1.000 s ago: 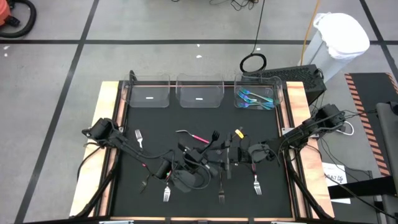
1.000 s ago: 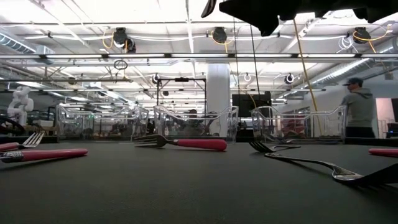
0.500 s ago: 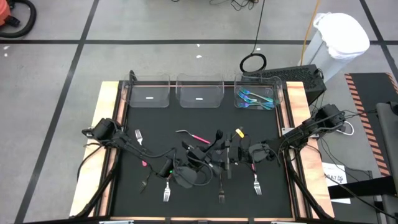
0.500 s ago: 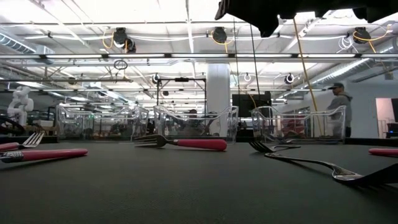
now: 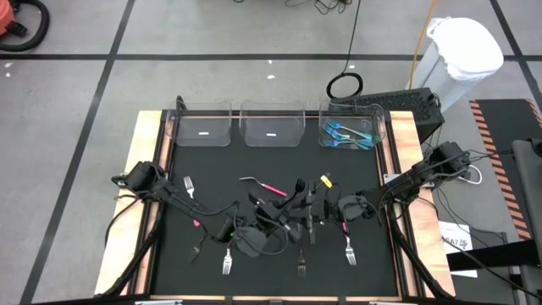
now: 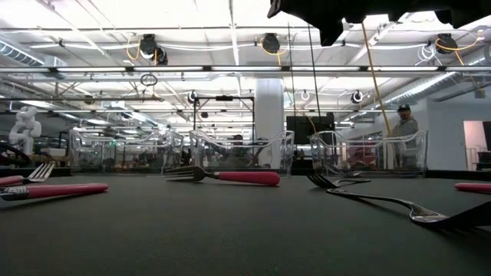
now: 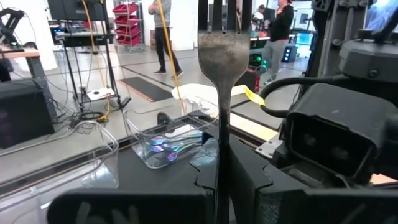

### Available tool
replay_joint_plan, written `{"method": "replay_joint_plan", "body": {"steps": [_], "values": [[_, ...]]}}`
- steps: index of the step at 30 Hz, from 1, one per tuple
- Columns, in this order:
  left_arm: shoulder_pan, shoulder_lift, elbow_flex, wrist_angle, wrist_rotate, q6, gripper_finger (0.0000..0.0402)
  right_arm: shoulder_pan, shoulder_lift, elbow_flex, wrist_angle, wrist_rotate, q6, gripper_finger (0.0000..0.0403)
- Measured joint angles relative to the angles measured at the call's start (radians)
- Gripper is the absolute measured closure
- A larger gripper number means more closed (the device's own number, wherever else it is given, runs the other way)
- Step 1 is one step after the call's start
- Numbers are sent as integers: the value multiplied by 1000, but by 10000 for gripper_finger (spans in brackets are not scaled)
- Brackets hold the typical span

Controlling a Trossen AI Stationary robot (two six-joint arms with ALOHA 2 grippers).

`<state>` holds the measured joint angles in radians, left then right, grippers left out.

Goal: Sort silverware by color (type)
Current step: Put the black fork into the middle transparent bin

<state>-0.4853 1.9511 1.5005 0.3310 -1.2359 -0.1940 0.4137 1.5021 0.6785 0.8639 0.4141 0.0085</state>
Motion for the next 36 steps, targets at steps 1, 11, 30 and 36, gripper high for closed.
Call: {"method": "replay_joint_plan", "body": {"steps": [1, 11, 30, 36], "values": [[0, 0, 0, 1, 1, 0, 380, 0, 0, 0, 0, 0, 0, 302], [-2, 0, 0, -9, 5, 6, 380, -1, -1, 0, -17, 5, 6, 389], [-51, -2, 0, 7, 33, 226, 184, -2, -37, 0, -86, -4, -8, 398], [-82, -3, 39, 3, -4, 245, 162, -2, -95, 0, -179, 0, -4, 398]]}}
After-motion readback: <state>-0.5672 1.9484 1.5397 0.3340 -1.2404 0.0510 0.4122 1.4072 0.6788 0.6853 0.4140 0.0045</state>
